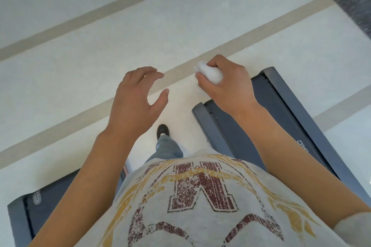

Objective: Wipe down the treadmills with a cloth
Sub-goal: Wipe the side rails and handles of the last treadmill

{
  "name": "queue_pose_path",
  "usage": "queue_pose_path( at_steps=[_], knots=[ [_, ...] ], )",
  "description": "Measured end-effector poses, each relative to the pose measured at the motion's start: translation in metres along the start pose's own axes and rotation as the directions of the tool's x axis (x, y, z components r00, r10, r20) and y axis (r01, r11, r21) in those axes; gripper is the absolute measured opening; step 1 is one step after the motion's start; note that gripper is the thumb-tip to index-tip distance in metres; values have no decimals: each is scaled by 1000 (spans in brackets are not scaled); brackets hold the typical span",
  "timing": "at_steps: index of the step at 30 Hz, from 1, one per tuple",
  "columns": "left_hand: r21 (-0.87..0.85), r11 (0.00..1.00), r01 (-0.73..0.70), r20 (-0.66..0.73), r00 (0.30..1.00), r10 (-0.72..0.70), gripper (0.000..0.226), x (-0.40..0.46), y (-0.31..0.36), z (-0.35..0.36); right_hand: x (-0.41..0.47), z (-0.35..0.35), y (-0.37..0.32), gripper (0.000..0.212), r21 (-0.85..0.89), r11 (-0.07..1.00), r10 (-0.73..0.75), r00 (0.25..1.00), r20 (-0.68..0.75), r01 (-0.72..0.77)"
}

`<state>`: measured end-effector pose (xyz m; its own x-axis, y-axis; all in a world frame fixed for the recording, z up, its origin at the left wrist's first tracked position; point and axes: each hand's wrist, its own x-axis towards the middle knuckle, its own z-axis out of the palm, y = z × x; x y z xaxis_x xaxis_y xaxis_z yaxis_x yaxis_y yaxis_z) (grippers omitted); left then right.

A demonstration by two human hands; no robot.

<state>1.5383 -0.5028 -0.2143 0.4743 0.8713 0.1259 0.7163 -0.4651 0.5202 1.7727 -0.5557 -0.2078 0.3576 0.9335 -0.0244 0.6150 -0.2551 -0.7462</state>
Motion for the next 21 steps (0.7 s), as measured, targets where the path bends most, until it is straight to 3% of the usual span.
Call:
queue_pose_path(
  at_steps=[10,21],
  knots=[
    [11,1000,-29,-22,999,29,39,133,-120,-85,133,77,-110,23,15,1000,12,999,-52,-11],
    [-97,995,-36,7,999,37,36,226,-167,-84,222,94,-129,23,-40,997,70,996,-53,-73]
  ],
)
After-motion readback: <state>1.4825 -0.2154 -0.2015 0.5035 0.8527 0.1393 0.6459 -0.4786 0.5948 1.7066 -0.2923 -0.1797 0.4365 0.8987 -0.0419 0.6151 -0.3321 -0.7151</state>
